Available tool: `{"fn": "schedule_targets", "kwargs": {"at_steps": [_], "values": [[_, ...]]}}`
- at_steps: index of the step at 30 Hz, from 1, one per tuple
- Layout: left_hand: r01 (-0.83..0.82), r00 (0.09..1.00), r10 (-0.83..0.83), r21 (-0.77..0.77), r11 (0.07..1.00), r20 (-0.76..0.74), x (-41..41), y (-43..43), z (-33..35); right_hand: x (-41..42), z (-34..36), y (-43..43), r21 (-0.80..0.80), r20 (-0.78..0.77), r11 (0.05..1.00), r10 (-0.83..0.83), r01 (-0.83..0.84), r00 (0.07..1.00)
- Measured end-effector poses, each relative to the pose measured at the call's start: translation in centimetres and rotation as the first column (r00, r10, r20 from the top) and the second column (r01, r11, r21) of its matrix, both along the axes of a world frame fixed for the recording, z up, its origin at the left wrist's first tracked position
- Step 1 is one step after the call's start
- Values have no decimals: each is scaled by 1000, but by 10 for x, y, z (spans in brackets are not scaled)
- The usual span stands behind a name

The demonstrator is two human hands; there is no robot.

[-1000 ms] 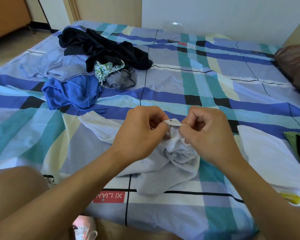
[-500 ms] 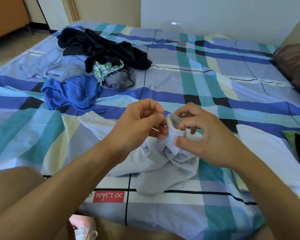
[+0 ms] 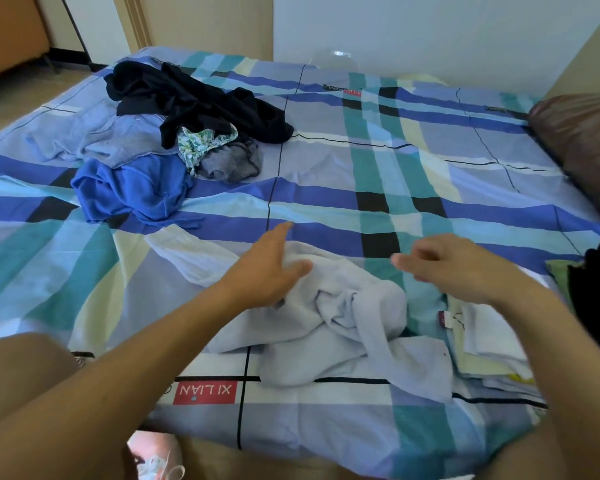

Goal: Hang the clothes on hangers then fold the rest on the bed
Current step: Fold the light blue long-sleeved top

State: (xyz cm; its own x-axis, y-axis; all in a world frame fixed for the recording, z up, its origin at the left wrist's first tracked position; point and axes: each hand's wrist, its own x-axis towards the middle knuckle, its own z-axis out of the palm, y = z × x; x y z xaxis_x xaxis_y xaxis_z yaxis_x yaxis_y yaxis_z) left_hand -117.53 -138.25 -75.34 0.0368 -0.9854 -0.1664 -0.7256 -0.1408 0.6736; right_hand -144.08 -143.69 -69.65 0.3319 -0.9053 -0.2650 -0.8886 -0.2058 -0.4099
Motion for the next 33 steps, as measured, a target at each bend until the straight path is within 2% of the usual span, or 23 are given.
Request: {"fn": "schedule_targets", "kwargs": {"at_steps": [3, 6, 8, 11, 14, 15, 16, 17, 19, 21, 22, 24, 26, 28, 30, 33], "values": [[-125, 970, 148, 128, 984, -194, -2, -5, -3, 24, -19, 4, 58, 3, 998, 3, -3, 1000], [-45, 914, 101, 150, 988, -393, -1, 2, 3, 41, -38, 6, 176, -41, 984, 41, -33, 998], [22, 848, 29, 89, 996, -529, 2, 8, 9, 48, -40, 7, 172, -5, 983, 69, -67, 998], [107, 740, -127, -71, 992, -660, 11, 13, 24, 52, -31, 6, 63, 171, 993, 91, -103, 981], [233, 584, -219, -97, 968, -782, 20, 17, 39, 50, -21, 7, -123, 352, 989, 121, -83, 928], [270, 575, -247, -104, 957, -780, 21, 19, 43, 49, -17, 9, -187, 400, 979, 153, -84, 904], [277, 612, -279, -130, 952, -740, 20, 21, 46, 48, -14, 10, -235, 445, 968, 191, -91, 875], [251, 694, -308, -182, 951, -651, 19, 21, 47, 48, -12, 12, -270, 488, 957, 232, -108, 841], [191, 881, -310, -330, 924, -358, 16, 20, 42, 48, -10, 15, -334, 574, 932, 318, -139, 755], [214, 946, -295, -422, 881, -135, 10, 18, 37, 53, -13, 17, -458, 592, 881, 401, -118, 699], [240, 946, -309, -427, 872, -98, 6, 17, 38, 57, -14, 19, -516, 582, 853, 413, -75, 700], [295, 920, -373, -415, 860, -119, -5, 14, 42, 65, -15, 20, -598, 573, 800, 384, 49, 724], [341, 912, -407, -446, 828, -58, -17, 8, 47, 70, -14, 20, -615, 588, 770, 305, 169, 749], [381, 905, -424, -471, 795, 16, -25, 0, 55, 71, -12, 22, -501, 648, 839, 204, 210, 734], [431, 890, -453, -443, 786, 61, -29, -11, 65, 68, -8, 24, -323, 719, 920, 88, 220, 689], [463, 886, -414, -447, 765, 209, -26, -30, 81, 59, 2, 25, -159, 831, 943, -32, 293, 556]]}}
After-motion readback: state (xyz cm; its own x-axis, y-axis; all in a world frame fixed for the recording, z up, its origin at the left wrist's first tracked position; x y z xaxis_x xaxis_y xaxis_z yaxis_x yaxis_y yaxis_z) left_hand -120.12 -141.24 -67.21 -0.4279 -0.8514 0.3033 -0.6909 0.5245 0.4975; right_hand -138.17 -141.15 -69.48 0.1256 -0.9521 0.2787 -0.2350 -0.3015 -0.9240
